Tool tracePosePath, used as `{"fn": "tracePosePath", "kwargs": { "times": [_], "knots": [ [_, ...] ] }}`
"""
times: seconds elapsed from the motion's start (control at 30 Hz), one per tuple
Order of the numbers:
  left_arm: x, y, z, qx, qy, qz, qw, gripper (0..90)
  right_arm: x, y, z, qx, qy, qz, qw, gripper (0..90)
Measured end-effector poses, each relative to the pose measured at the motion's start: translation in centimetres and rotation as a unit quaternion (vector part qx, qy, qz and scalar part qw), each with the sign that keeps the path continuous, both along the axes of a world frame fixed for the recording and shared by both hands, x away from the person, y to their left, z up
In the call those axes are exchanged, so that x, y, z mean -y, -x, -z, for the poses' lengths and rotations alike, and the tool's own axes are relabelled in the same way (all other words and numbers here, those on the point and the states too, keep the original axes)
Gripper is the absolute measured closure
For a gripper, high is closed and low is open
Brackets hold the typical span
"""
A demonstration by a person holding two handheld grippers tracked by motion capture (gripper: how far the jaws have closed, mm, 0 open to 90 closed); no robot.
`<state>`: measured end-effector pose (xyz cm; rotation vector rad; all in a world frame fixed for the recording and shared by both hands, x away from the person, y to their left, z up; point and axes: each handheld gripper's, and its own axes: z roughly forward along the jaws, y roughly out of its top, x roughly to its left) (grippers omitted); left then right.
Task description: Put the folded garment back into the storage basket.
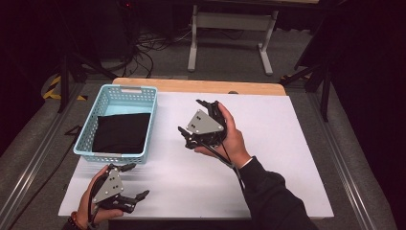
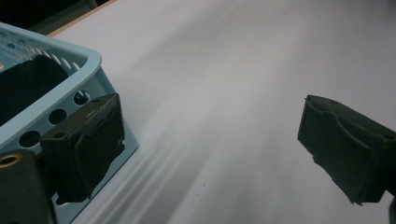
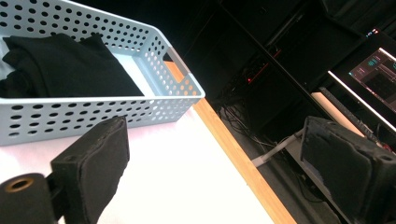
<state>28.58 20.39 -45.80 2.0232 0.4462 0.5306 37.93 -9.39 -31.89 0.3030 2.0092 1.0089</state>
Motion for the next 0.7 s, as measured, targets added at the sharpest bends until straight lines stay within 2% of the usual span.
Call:
{"fn": "tracePosePath", "kwargs": {
  "times": [0.7],
  "knots": [
    [0.0, -0.1, 0.0, -0.001, -0.005, 0.001, 1.0000, 8.1, 2.6, 0.8, 0.7, -0.004, -0.001, 0.011, 0.9999, 9.0]
  ]
}}
